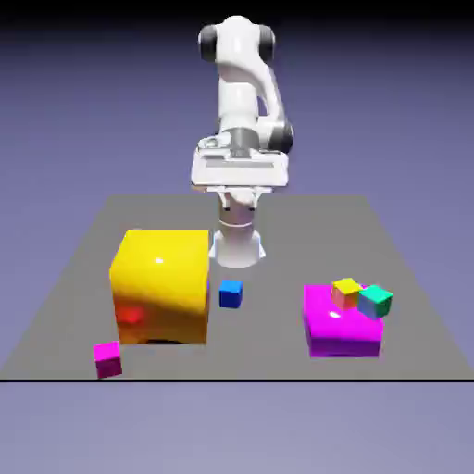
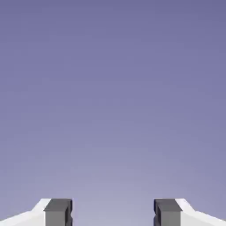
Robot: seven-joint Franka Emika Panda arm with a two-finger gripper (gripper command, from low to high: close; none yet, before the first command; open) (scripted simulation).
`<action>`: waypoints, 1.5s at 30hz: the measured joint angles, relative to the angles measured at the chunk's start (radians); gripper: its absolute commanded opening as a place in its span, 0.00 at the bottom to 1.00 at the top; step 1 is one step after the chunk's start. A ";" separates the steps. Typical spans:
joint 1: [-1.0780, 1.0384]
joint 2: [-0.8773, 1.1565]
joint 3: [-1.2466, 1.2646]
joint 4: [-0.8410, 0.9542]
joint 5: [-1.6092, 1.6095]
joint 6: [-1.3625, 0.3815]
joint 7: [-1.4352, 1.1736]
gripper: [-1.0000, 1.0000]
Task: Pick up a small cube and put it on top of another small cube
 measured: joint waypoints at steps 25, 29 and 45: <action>-0.593 0.906 0.161 0.786 0.058 -0.682 0.479 0.50; -0.688 1.051 0.187 0.912 0.067 -0.791 0.555 0.50; -0.695 1.144 0.260 1.007 0.053 -0.911 0.590 0.00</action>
